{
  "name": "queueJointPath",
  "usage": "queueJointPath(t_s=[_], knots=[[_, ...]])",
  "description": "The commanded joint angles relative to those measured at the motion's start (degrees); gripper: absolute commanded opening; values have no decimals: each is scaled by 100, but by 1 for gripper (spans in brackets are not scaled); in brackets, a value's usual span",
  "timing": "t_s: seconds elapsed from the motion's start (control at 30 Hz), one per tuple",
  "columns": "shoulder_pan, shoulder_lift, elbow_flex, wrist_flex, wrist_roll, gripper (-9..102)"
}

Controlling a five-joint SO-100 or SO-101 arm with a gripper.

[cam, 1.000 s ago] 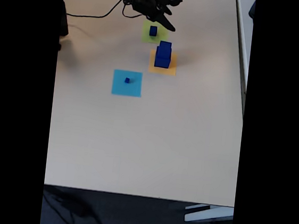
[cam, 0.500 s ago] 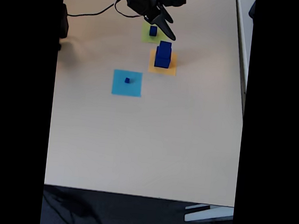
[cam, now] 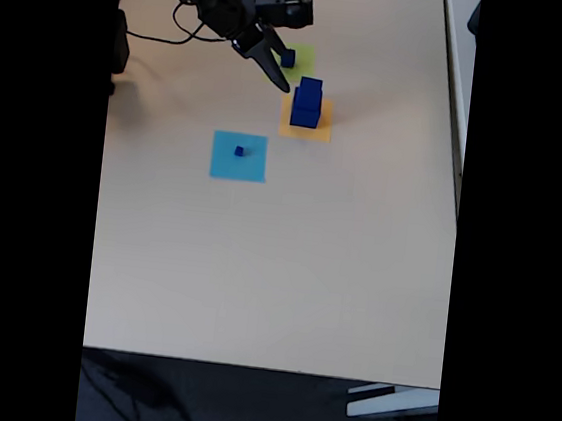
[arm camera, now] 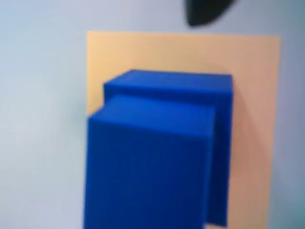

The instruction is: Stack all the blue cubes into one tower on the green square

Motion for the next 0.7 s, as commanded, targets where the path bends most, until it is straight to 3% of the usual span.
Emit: queueJointPath(t_s=[0.0,0.13,0.37,0.67], knots=[[97,378,290,-316,18,44],[211,246,703,-606,9,44],[501,44,2057,-2188,-237,44],[861,-123,2426,-2443,-483,43]])
